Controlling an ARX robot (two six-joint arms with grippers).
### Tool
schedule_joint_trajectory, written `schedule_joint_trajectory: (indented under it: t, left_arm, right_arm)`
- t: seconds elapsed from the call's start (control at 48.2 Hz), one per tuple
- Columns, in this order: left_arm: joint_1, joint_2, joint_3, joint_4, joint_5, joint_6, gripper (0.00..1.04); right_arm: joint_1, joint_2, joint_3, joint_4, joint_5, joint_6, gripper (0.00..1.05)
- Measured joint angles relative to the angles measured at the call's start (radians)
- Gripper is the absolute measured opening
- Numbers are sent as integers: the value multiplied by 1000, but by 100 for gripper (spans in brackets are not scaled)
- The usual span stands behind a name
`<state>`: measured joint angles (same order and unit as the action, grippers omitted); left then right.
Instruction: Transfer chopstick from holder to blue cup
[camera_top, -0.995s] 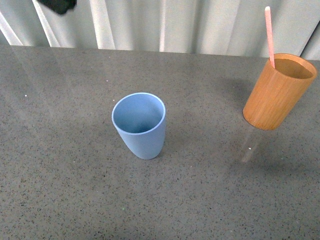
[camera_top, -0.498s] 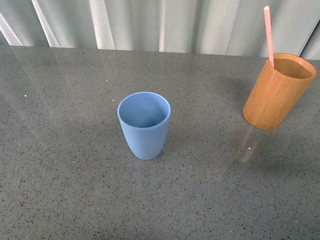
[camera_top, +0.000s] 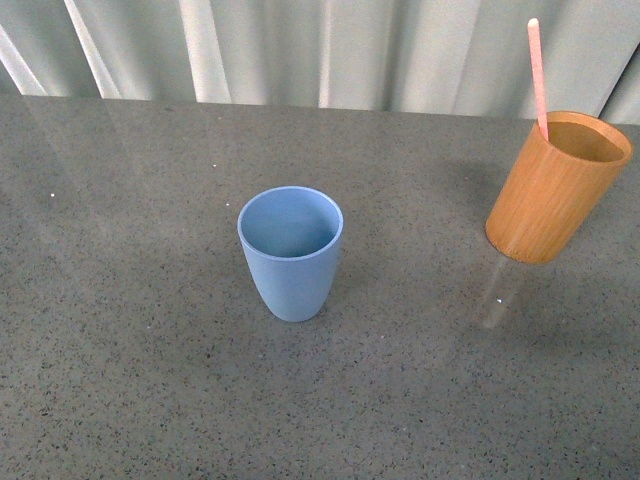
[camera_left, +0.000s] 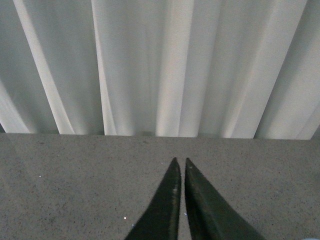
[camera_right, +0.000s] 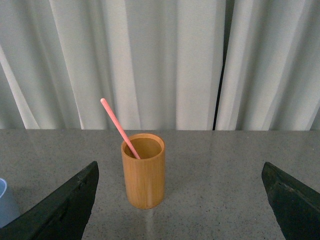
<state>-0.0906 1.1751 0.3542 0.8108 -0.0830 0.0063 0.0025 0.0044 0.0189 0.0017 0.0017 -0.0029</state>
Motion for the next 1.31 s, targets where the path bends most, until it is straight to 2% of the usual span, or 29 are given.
schedule_joint_trajectory:
  t: [0.021,0.187,0.249,0.352,0.809,0.912,1.306]
  left_arm:
    - [2,-12,-13,2,2,-1,4]
    - [20,-88,-92,3,14,-6,4]
    - [52,-123,-123,1,66,-7,4]
    - [86,-188,-171,-13,76,-8,4]
    - [89,-472,-297,-174,82,-8,4]
    - [89,-492,-335,-144,82,-8,4]
    - [89,-719,-336,-358,83,-8,4]
  right_arm:
    - [0,0,0,0,0,0,95]
    - [0,0,0,0,0,0,95]
    - [0,0,0,0,0,0,95]
    - [0,0,0,0,0,0,95]
    - [0,0,0,0,0,0,95]
    - [0,0,0,0,0,0,95]
    - [0,0,0,0,0,0,95]
